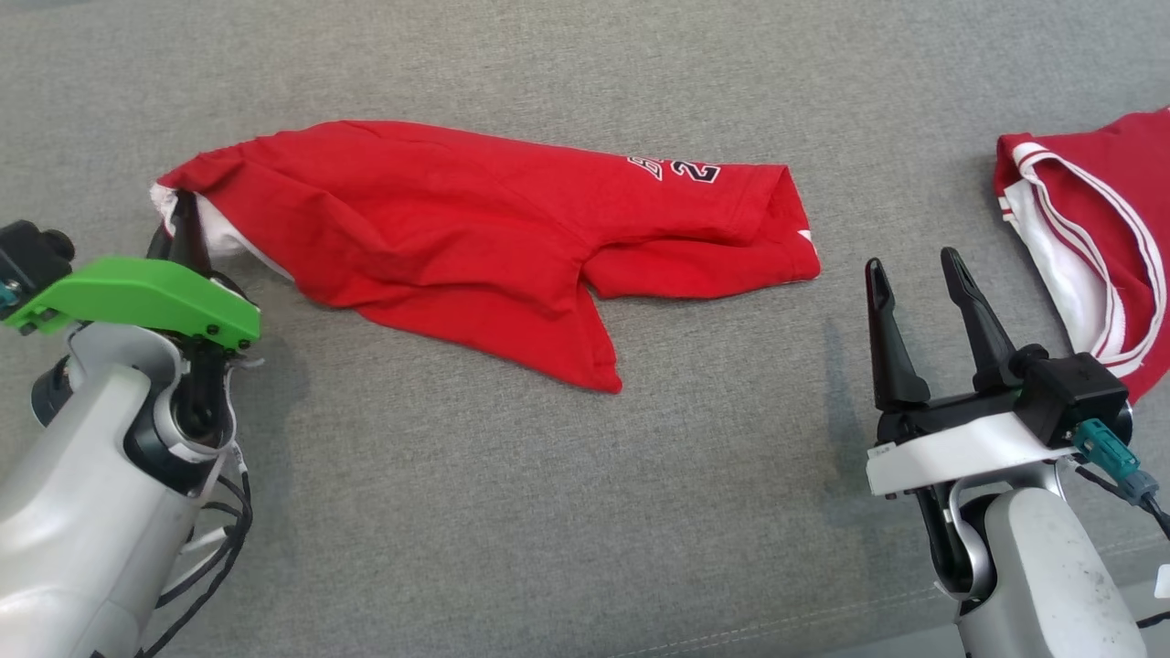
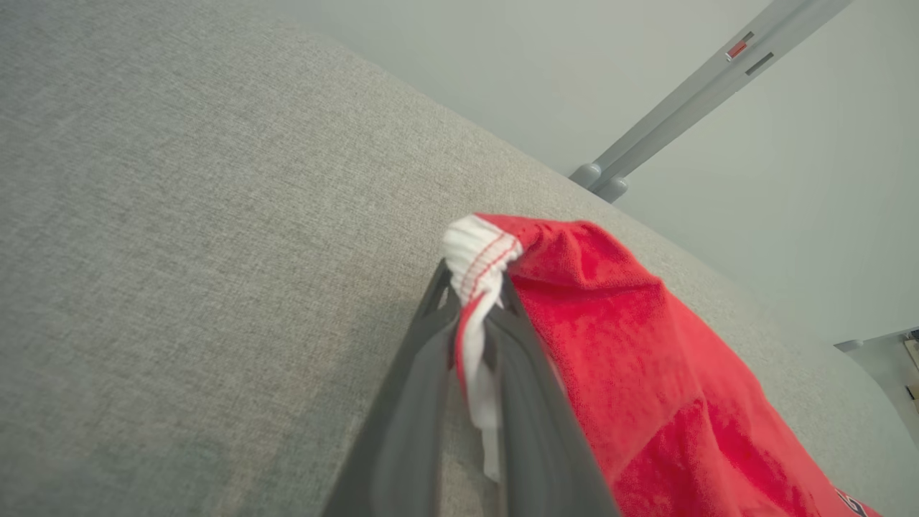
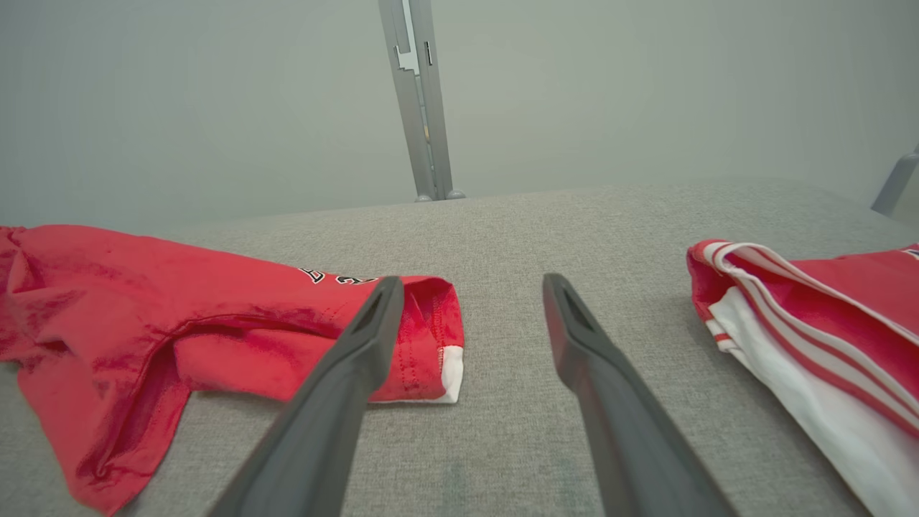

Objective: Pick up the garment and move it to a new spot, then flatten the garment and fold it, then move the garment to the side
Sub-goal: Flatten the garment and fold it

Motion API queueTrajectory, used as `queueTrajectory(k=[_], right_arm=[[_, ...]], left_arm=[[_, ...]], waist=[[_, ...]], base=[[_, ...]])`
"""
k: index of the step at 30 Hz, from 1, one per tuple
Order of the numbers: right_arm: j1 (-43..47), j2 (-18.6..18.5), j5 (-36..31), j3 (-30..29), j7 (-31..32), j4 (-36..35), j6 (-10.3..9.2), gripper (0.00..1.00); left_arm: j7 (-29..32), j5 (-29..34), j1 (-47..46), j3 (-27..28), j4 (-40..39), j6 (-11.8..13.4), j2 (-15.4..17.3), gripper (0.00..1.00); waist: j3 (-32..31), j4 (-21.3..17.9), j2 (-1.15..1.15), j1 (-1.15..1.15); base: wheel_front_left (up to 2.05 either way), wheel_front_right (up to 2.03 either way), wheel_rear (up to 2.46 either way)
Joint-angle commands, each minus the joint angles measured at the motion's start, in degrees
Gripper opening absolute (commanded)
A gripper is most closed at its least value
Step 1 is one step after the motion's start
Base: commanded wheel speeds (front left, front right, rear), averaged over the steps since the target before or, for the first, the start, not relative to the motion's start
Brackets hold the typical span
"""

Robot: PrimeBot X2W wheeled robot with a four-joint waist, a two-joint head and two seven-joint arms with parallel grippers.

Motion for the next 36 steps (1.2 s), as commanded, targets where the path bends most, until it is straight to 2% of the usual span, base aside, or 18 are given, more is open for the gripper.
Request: queueTrajectory(k=[1, 2, 3, 4, 10, 12, 14, 21, 27, 32, 36], right_arm=[[0.8, -0.19, -0.69, -0.25, -0.16, 0.19, 0.0, 1.0], [0.82, -0.18, -1.06, -0.34, -0.16, 0.25, 0.0, 1.0], [0.87, -0.18, -1.4, -0.44, -0.16, 0.28, 0.0, 1.0], [0.91, -0.18, -1.63, -0.48, -0.16, 0.28, 0.0, 1.0], [1.93, -0.18, -2.6, -0.64, -0.16, 0.59, 0.0, 1.0], [2.36, -0.18, -2.82, -0.91, -0.16, 0.38, 0.0, 1.0], [3.23, -0.18, -3.13, -1.72, -0.16, 0.0, 0.0, 1.0], [2.78, -0.2, -2.72, -1.3, -0.16, -0.7, 0.0, 1.0], [1.88, -0.17, -1.72, -1.06, -0.16, -1.0, 0.0, 1.0], [2.07, -0.16, -0.81, -1.01, -0.16, -1.05, 0.0, 1.0], [2.55, -0.18, -0.19, -1.15, -0.16, -1.33, 0.0, 1.0]], left_arm=[[-0.13, 0.87, 0.27, -0.68, 0.53, -0.72, -0.34, 0.16], [-0.14, 1.66, 0.0, -1.29, 1.1, -1.14, -0.44, 0.44], [-0.04, 2.55, -0.22, -2.13, 1.7, -1.64, -0.51, 0.92], [0.34, 2.84, -0.26, -2.77, 2.22, -1.95, -0.61, 1.0], [0.78, 7.56, -0.64, -6.67, 4.16, -3.45, 1.21, 1.0], [0.38, 10.24, -0.76, -8.21, 2.59, -3.6, 2.36, 1.0], [1.37, 14.15, 0.16, -12.13, -2.05, -3.78, 3.36, 1.0], [8.1, 24.24, -2.5, -22.49, -14.72, -0.48, 3.59, 1.0], [14.36, 26.53, -4.1, -26.85, -17.47, 1.29, 1.7, 1.0], [15.81, 26.39, -5.04, -27.25, -16.06, 1.72, 0.9, 1.0], [16.88, 26.06, -5.59, -27.61, -15.12, 1.08, 0.64, 1.0]], waist=[[-0.62, 1.47, 0.0, 0.0], [-0.81, 1.87, 0.0, 0.0], [-1.04, 2.25, 0.0, 0.0], [-1.28, 2.56, 0.0, 0.0], [-3.06, 3.53, 0.0, 0.0], [-3.45, 3.62, 0.0, 0.0], [-3.76, 3.89, 0.0, 0.0], [-1.75, 2.54, 0.0, 0.0], [0.76, -0.69, 0.0, 0.0], [1.77, -2.94, 0.0, 0.0], [2.04, -4.76, 0.0, 0.0]], base=[[0.0, 0.0, 0.0], [0.0, 0.0, 0.0], [0.0, 0.0, 0.0], [0.0, 0.0, 0.0], [0.0, 0.0, 0.0], [0.0, 0.0, 0.0], [0.0, 0.0, 0.0], [0.0, 0.0, 0.0], [0.0, 0.0, 0.0], [0.0, 0.0, 0.0], [0.0, 0.0, 0.0]])
